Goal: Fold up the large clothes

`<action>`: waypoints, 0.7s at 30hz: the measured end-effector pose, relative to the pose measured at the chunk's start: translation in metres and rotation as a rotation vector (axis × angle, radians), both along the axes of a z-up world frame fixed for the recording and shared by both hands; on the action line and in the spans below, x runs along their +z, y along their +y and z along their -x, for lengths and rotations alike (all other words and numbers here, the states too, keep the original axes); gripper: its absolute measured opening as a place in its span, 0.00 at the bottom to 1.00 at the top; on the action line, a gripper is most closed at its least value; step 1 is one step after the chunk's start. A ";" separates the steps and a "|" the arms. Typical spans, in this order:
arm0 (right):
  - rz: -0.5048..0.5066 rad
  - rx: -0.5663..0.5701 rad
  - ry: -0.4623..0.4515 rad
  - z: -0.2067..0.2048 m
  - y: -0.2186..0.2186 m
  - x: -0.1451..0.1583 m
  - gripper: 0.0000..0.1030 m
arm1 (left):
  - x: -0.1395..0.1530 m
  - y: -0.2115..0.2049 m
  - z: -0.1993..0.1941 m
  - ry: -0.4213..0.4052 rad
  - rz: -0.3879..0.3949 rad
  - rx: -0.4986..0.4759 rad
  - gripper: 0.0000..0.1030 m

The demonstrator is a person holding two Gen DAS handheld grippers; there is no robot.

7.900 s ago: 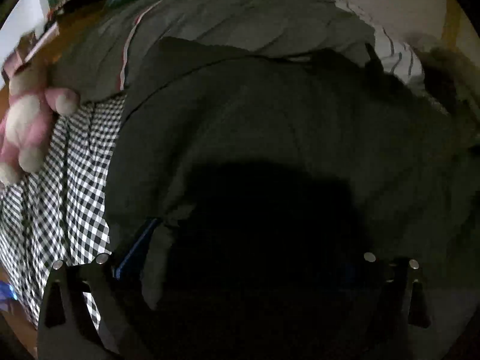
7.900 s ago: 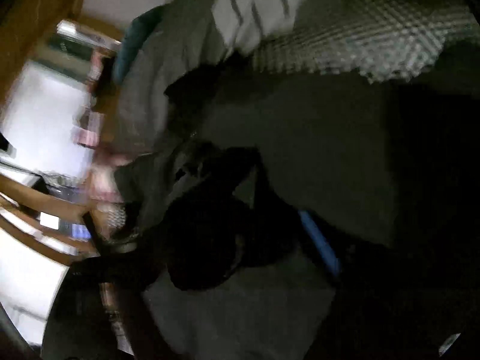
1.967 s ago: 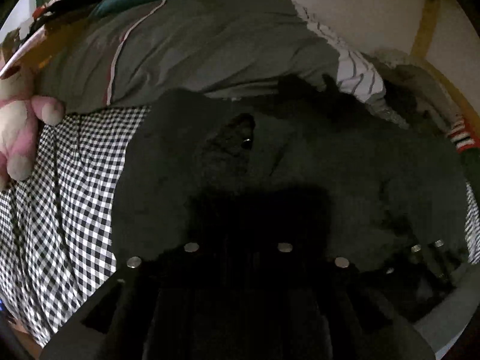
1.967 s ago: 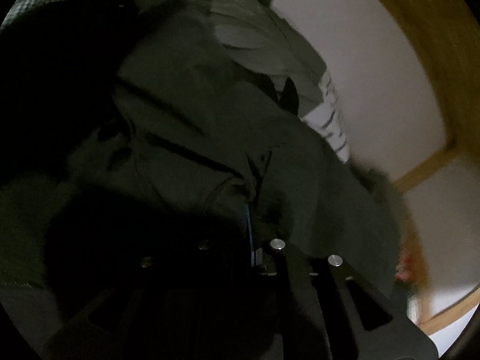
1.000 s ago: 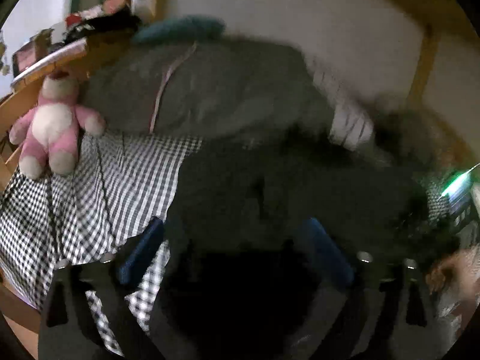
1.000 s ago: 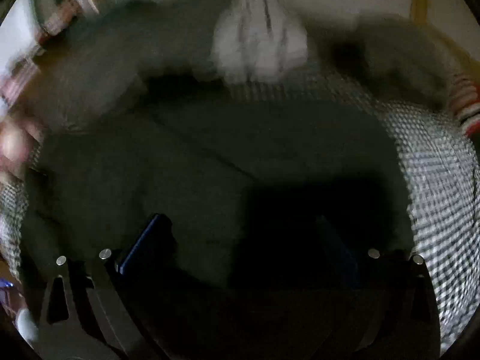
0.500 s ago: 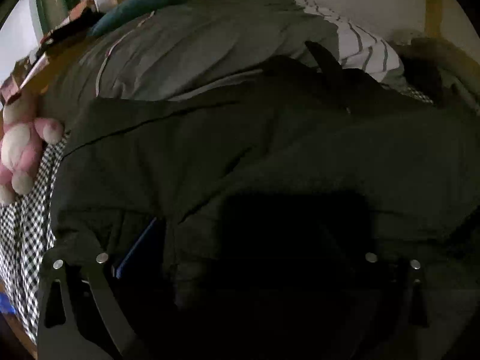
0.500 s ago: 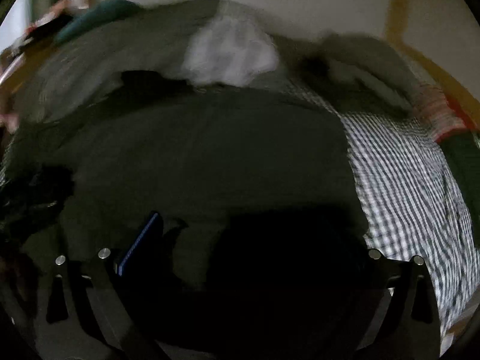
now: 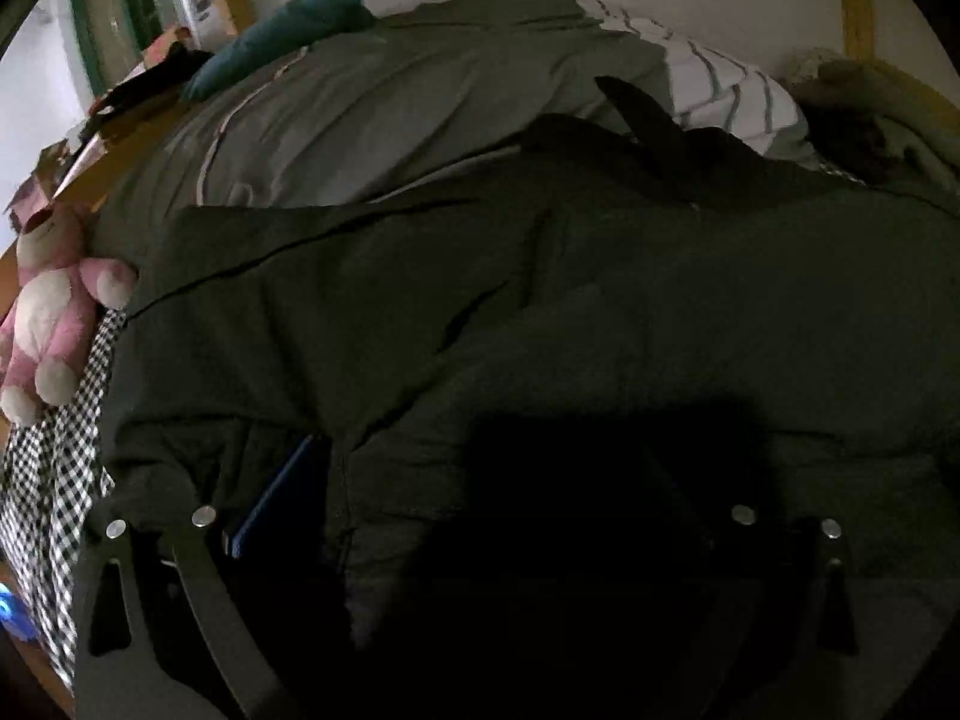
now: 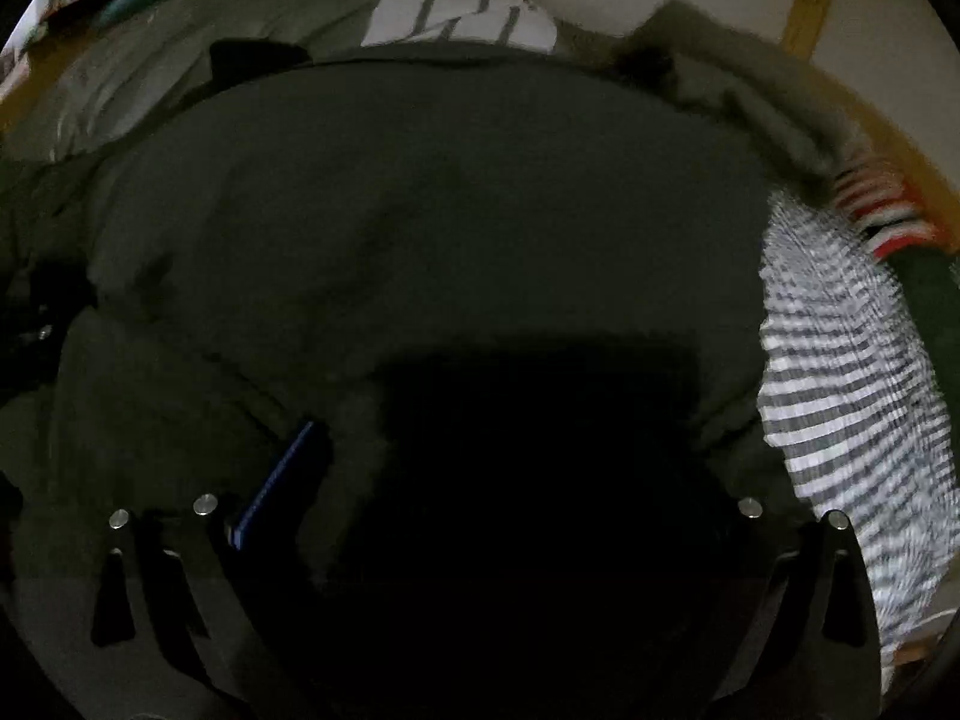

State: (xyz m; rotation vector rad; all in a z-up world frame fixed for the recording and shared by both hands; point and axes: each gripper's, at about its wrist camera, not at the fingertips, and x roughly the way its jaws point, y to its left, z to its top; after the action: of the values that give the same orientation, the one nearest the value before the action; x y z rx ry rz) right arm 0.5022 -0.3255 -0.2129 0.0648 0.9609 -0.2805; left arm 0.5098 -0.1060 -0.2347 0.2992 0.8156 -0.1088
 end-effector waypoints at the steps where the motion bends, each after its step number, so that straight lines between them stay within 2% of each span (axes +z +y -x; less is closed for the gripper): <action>1: -0.026 0.011 0.005 0.001 -0.004 0.002 0.97 | 0.006 0.000 0.005 0.011 -0.002 -0.015 0.96; 2: -0.032 0.027 0.010 0.004 -0.006 0.010 0.97 | 0.020 0.003 0.017 0.014 -0.003 -0.041 0.96; 4: -0.043 0.028 -0.029 0.026 -0.006 0.030 0.97 | 0.046 0.009 0.044 -0.040 -0.018 -0.054 0.96; 6: -0.133 0.032 -0.128 0.069 -0.003 0.053 0.97 | 0.080 0.019 0.080 -0.121 -0.027 -0.064 0.96; 7: -0.228 0.061 -0.157 0.095 0.001 0.059 0.97 | 0.095 0.025 0.099 -0.158 -0.021 -0.071 0.96; 8: -0.287 0.087 -0.164 0.112 0.005 0.060 0.97 | 0.107 0.031 0.116 -0.194 -0.017 -0.075 0.96; 9: -0.304 0.099 -0.159 0.126 0.010 0.059 0.97 | 0.121 0.037 0.138 -0.235 -0.016 -0.075 0.96; 11: -0.256 0.118 -0.119 0.150 0.026 0.048 0.97 | 0.138 0.046 0.169 -0.285 -0.024 -0.068 0.96; 15: -0.159 0.143 0.014 0.183 0.057 0.004 0.97 | 0.165 0.056 0.226 -0.354 -0.109 -0.056 0.96; 16: -0.097 0.142 0.042 0.193 0.066 -0.006 0.97 | 0.171 0.057 0.240 -0.367 -0.131 -0.059 0.96; 18: -0.019 0.171 0.040 0.207 0.079 -0.011 0.97 | 0.178 0.059 0.262 -0.406 -0.163 -0.072 0.96; 21: -0.001 0.227 0.066 0.233 0.093 -0.014 0.97 | 0.179 0.067 0.285 -0.400 -0.160 -0.066 0.96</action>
State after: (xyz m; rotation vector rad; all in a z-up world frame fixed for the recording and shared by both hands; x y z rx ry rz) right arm 0.2692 -0.2322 -0.2265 -0.0528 1.0237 -0.0730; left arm 0.2252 -0.0392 -0.0554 0.4810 0.4175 -0.0426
